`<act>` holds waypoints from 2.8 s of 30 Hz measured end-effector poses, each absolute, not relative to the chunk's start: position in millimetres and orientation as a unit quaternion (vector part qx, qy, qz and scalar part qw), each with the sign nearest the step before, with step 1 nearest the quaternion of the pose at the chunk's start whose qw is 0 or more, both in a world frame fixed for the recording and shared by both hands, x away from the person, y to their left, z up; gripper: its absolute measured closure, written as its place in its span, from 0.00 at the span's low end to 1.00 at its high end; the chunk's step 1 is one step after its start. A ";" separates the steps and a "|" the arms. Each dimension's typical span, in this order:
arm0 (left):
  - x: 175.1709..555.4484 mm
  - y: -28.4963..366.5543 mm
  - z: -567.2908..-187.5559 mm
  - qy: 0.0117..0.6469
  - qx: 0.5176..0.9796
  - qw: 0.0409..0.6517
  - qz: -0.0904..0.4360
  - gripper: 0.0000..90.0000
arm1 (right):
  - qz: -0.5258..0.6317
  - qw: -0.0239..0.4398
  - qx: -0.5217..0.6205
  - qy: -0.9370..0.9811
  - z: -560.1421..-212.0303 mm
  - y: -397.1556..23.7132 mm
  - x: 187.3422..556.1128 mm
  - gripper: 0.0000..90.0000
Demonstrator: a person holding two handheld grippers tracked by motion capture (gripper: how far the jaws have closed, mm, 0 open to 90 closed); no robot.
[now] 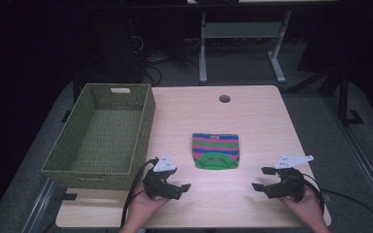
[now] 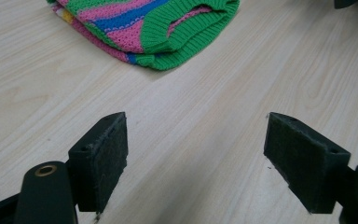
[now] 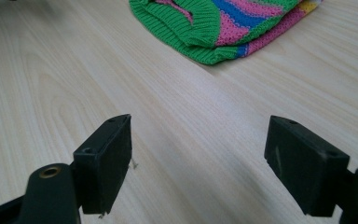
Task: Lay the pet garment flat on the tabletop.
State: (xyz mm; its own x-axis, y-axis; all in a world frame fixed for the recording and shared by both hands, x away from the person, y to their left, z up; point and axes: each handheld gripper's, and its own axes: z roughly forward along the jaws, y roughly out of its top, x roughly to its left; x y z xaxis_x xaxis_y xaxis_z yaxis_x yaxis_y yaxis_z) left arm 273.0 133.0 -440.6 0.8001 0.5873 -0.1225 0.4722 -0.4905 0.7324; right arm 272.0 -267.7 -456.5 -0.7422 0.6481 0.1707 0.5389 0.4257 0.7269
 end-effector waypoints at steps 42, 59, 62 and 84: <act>367.3 65.9 -441.3 0.314 0.870 0.374 0.071 0.65 | 0.379 0.046 0.363 0.850 -430.3 -212.3 357.8 0.51; 370.8 59.0 -454.8 0.304 0.890 0.332 0.074 0.82 | 0.318 0.038 0.365 0.874 -452.5 -192.6 372.9 0.89; 370.4 59.4 -454.2 0.299 0.892 0.331 0.075 0.89 | 0.315 0.038 0.368 0.874 -452.7 -192.7 372.6 0.91; 368.7 58.6 -453.8 0.301 0.892 0.329 0.073 0.93 | 0.321 0.046 0.360 0.875 -454.6 -193.5 365.5 0.97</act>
State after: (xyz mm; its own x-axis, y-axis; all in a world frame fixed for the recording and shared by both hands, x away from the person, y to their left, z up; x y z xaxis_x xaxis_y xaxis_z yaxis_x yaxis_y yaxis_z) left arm 368.7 58.6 -453.8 0.8076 0.5857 -0.0687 0.4897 -0.6012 0.6315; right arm 365.5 -193.5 -454.6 -0.7363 0.6594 0.1516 0.6008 0.5342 0.5947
